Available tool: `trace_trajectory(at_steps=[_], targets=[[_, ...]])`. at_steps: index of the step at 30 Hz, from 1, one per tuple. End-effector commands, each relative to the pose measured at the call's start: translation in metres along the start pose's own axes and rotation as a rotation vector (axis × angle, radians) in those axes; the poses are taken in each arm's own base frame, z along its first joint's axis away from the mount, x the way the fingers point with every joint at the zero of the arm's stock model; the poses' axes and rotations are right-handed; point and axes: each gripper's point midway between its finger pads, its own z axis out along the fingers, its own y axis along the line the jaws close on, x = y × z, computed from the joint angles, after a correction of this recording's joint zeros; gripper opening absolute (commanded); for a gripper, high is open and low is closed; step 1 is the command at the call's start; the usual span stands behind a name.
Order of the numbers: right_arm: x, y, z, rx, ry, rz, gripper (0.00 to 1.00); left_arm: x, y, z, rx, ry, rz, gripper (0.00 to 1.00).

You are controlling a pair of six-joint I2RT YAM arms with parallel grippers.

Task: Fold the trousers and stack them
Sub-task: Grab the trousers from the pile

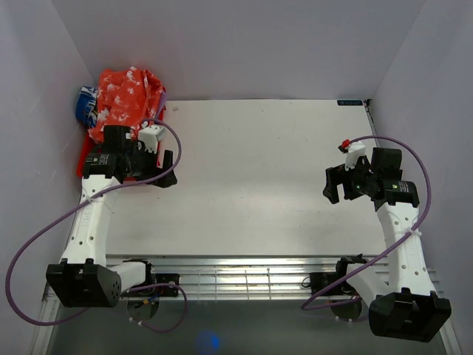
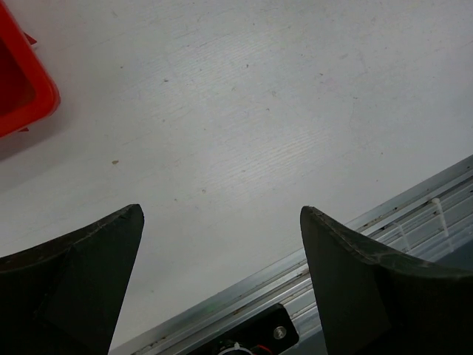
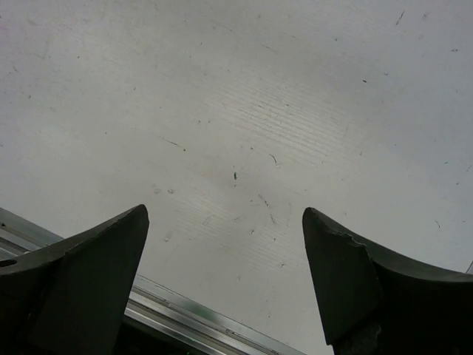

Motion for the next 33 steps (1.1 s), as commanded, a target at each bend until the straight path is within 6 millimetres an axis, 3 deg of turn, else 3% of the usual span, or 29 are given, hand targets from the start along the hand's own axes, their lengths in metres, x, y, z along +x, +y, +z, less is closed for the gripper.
trace_trajectory(at_steps=[1,3,8,10,13,16,17,22,26,33], targets=[[-0.005,0.005,-0.001,-0.031,-0.014,-0.009,0.90,-0.022,0.013,-0.015,-0.080,-0.039,0.091,0.98],[-0.006,0.005,0.000,-0.040,-0.012,-0.006,0.90,-0.040,0.039,-0.017,-0.182,-0.015,0.165,0.98],[-0.008,0.004,0.007,-0.062,0.006,0.008,0.90,-0.081,0.059,-0.026,-0.232,-0.011,0.387,0.98],[-0.009,0.003,0.010,-0.070,0.012,0.013,0.90,-0.101,0.079,-0.022,-0.293,-0.008,0.471,0.98],[-0.010,0.004,0.014,-0.091,0.015,0.022,0.90,-0.113,0.099,-0.007,-0.315,0.024,0.600,0.90],[-0.012,0.005,0.018,-0.110,0.015,0.034,0.90,-0.128,0.110,0.009,-0.298,0.011,0.732,0.90],[-0.012,0.005,0.019,-0.112,0.015,0.034,0.90,-0.129,0.124,0.006,-0.308,0.004,0.729,0.90],[-0.003,0.005,0.028,-0.125,0.031,0.043,0.90,-0.147,0.147,0.026,-0.272,-0.014,0.786,0.90],[0.000,0.005,0.034,-0.133,0.035,0.042,0.90,-0.151,0.178,0.047,-0.324,0.012,0.830,0.90],[0.009,0.004,0.045,-0.154,0.070,0.054,0.90,-0.122,0.202,0.083,-0.290,0.067,0.839,0.90]])
